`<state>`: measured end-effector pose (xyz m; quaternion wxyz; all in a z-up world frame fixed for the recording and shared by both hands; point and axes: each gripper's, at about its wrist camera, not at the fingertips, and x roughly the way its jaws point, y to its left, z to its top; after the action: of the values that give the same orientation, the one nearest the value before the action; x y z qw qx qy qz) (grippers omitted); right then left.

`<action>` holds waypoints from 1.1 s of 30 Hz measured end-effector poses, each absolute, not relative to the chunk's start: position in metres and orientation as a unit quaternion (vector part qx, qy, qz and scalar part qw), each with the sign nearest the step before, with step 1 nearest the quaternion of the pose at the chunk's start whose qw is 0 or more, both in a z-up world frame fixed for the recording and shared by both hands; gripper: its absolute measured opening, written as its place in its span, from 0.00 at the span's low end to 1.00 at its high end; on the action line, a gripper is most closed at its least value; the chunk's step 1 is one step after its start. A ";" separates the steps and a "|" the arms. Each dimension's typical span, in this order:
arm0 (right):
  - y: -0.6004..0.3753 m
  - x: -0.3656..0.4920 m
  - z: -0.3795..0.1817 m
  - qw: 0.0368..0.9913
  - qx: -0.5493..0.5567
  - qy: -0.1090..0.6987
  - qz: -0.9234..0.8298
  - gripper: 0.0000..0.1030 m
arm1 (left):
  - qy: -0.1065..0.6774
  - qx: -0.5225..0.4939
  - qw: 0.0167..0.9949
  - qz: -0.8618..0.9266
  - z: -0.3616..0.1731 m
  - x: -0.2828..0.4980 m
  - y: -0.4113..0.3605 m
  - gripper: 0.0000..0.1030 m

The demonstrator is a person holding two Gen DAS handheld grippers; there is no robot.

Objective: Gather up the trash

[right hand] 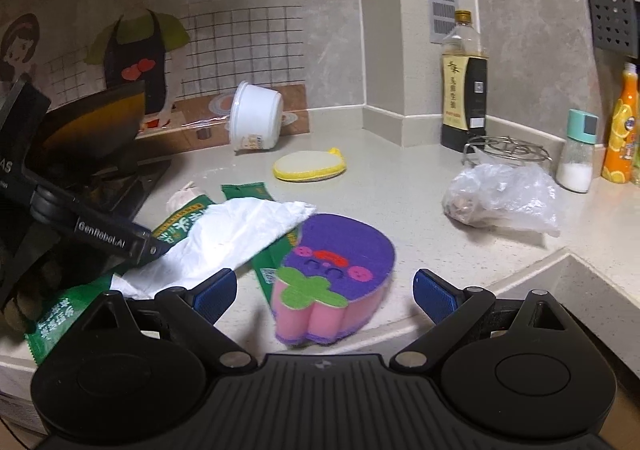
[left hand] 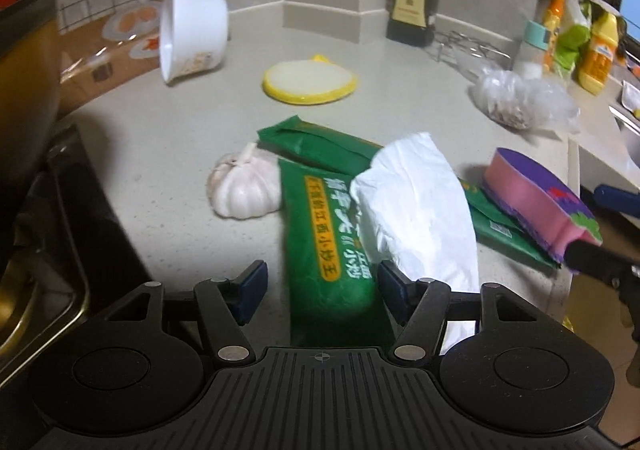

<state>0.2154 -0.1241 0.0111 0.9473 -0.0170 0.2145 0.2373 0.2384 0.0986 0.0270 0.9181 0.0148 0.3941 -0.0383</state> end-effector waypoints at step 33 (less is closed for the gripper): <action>-0.178 0.174 0.056 0.948 0.074 0.191 0.245 0.65 | 0.230 0.009 0.959 -0.163 0.116 0.165 0.007 0.16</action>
<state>0.1738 -0.1784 0.0559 0.9477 0.0743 0.1913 0.2445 0.1651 0.0070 0.1165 0.9595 0.0087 0.2299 -0.1626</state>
